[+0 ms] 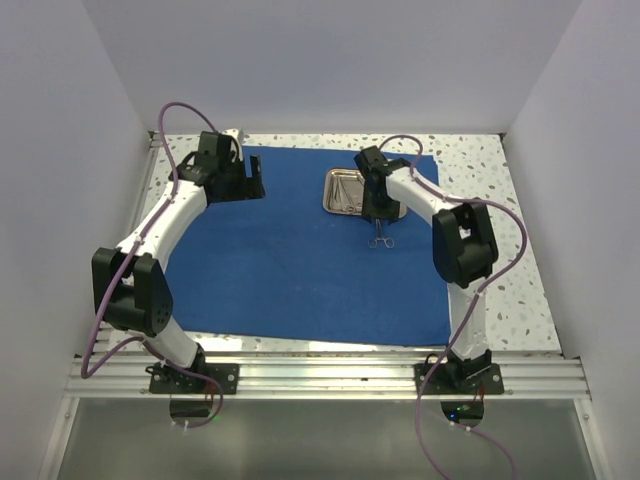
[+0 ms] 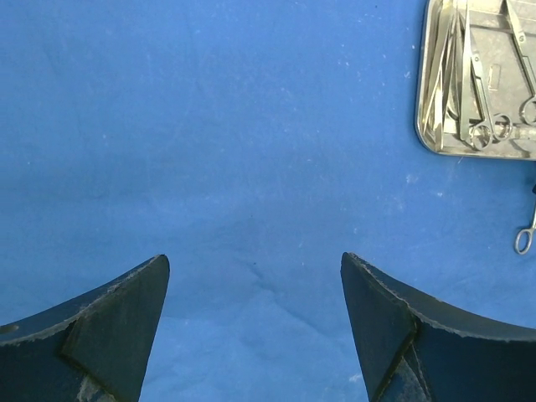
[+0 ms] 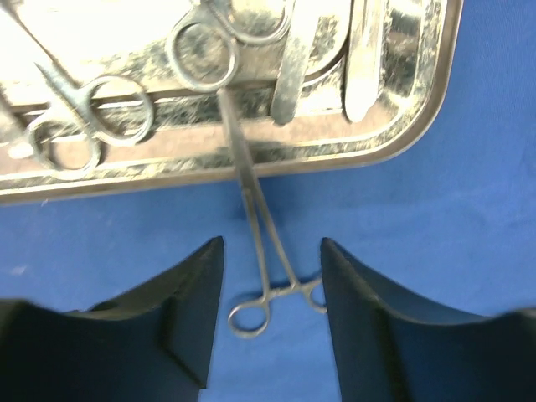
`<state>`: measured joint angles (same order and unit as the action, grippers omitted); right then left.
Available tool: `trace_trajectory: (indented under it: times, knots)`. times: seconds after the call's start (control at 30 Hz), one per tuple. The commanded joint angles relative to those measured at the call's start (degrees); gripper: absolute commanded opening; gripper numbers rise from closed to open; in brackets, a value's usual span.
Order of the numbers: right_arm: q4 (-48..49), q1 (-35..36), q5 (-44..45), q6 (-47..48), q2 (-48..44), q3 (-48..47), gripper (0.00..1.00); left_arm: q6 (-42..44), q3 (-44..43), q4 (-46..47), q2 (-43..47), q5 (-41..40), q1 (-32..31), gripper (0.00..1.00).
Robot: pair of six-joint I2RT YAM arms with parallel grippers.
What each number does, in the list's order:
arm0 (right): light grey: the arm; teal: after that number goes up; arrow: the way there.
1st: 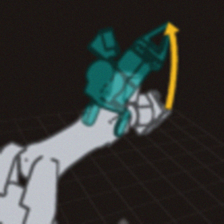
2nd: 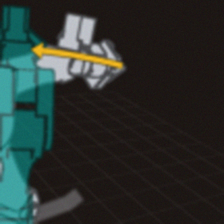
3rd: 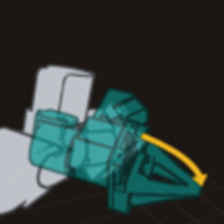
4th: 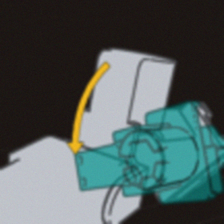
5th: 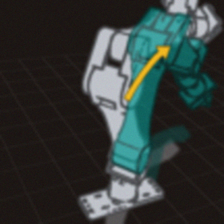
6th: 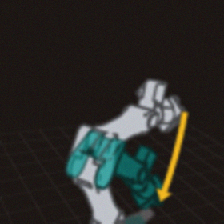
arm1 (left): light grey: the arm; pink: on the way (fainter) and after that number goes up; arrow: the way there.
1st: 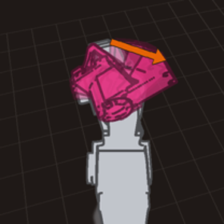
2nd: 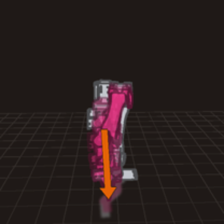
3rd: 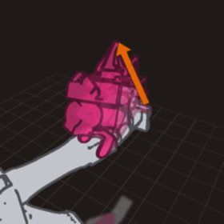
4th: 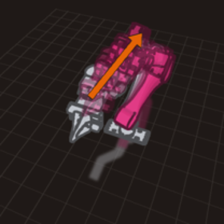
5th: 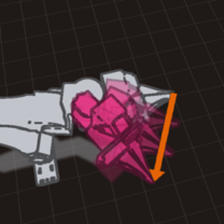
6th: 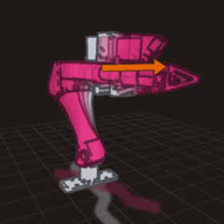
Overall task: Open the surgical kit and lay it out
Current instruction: Pick up the medical item from the container.
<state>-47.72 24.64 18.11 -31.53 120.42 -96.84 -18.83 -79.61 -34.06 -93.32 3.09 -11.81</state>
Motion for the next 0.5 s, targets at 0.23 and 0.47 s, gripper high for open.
trace_trajectory:
  times: [0.23, 0.47]
  knots:
    - [4.57, -1.09, -1.41, -0.38, 3.77, 3.67, 0.39, 1.52, -1.33, -1.0, 1.12, -0.81, -0.23, 0.87]
    - [3.52, -1.53, -0.88, 0.59, -0.09, 4.03, 0.0, 1.16, -1.51, -0.74, 0.59, 0.07, -0.31, 0.87]
